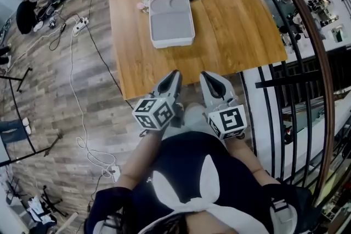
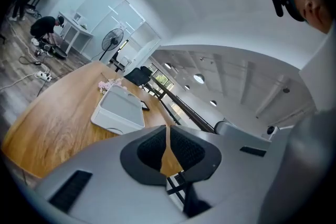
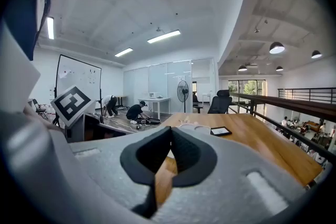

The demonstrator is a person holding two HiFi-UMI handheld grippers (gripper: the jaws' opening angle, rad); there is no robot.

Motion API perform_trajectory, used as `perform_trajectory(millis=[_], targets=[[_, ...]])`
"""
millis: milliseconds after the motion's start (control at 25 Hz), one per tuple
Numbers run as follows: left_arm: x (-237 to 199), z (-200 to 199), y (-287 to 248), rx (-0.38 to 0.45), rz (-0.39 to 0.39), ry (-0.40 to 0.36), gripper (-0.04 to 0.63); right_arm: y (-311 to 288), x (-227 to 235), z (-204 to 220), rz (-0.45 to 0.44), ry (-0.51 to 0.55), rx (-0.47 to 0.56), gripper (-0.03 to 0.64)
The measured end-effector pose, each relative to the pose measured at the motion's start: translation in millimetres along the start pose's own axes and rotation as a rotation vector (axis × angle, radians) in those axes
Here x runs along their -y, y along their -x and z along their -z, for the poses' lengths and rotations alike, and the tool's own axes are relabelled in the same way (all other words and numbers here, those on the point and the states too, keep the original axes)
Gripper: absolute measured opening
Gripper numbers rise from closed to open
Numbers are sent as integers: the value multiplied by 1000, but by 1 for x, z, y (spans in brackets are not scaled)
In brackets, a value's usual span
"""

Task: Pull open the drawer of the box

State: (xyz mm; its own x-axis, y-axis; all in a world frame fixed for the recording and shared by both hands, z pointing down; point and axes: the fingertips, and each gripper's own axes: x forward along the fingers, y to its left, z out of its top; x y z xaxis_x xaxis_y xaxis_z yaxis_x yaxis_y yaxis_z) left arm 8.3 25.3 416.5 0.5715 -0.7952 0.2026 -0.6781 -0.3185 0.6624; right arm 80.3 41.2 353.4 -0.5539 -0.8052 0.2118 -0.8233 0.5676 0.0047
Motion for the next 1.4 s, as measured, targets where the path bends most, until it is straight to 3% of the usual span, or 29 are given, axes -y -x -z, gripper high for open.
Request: perform_trajectory(millis=[160,360,600,800,1400], targets=[[-10,2,-8,10,12,80,31,-7,2,4,3,0,-20,-2],[-27,-3,-22,50,52,182,146,-20,8,11,7,-3,-41,-2],[-51,-1,-45,65,70,318,200,-41,11,13,-12,-6,-57,-2],[-70,8,-72,52,60,356,245,-59,22,10,-22,-2,-58,-2],[-136,37,-124,28,33,464,247,-99,48,26,-23,-18,-96,-3]])
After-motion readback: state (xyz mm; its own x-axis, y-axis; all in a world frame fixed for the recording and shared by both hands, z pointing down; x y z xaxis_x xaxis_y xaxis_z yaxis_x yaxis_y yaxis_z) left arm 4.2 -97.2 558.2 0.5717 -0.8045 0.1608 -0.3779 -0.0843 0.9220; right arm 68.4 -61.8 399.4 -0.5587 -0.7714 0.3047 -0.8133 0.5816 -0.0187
